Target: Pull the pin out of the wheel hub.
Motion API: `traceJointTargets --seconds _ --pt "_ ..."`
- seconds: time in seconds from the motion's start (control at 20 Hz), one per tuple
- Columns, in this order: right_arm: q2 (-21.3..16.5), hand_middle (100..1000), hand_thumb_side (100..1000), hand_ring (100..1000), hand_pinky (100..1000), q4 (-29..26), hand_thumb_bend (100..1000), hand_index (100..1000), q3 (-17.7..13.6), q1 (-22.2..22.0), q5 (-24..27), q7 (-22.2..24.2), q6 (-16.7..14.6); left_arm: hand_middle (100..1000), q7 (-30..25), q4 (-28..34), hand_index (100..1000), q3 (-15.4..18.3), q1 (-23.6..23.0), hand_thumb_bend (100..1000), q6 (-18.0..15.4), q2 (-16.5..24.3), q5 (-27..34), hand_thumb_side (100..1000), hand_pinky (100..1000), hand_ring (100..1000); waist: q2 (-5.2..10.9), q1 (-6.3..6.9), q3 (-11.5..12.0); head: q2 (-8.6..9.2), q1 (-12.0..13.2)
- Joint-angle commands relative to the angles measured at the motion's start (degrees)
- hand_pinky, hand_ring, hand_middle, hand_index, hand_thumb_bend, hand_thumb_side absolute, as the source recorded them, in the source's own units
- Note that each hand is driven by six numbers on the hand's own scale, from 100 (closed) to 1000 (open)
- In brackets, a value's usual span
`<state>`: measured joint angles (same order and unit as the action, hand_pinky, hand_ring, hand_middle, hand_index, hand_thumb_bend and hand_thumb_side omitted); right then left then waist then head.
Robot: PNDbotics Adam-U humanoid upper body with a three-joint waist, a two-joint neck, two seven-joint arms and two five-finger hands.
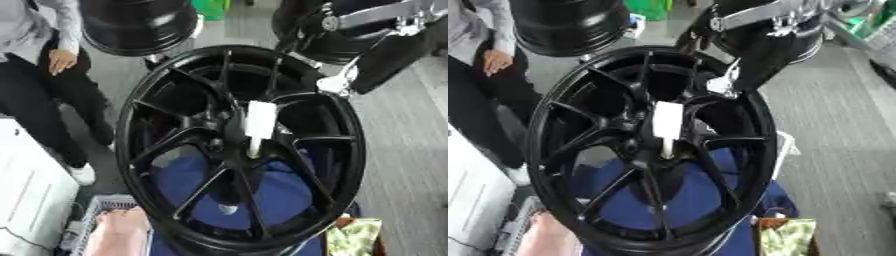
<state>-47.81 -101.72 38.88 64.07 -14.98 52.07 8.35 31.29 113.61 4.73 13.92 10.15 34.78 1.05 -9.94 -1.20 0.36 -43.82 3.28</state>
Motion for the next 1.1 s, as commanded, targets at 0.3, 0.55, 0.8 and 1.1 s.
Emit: traceJointTargets --seconds 0.3,0.55,0.8,1.1 --pt "-2.9 884 582 900 914 -2.9 105 990 -0.9 -0.6 0.0 -0.5 0.4 748 -0.3 0.4 754 0.2 0.5 492 -0.1 1.9 0.5 728 623 1000 0.89 -0.63 0.2 -0.29 0.7" --pt "-3.1 879 603 891 911 -5.1 100 985 -0.2 -1.0 1.9 -0.6 1.2 749 -0.3 0.3 754 0.1 0.6 490 0.0 1.8 0.6 728 623 1000 0.64 -0.68 0.4 -0.29 0.9" --pt "-2.9 881 584 891 912 -6.3 100 984 0.1 -0.5 2.6 -1.1 2.5 749 -0.4 0.2 754 0.0 0.7 487 0.0 1.8 0.6 729 623 1000 0.46 -0.75 0.5 -0.29 0.8" --pt "-1.9 882 644 895 911 -6.5 100 985 0.7 0.3 2.1 -1.6 3.6 750 -0.4 0.2 753 0.0 0.7 484 -0.1 1.6 0.7 729 623 1000 0.37 -0.83 0.5 -0.29 0.7"
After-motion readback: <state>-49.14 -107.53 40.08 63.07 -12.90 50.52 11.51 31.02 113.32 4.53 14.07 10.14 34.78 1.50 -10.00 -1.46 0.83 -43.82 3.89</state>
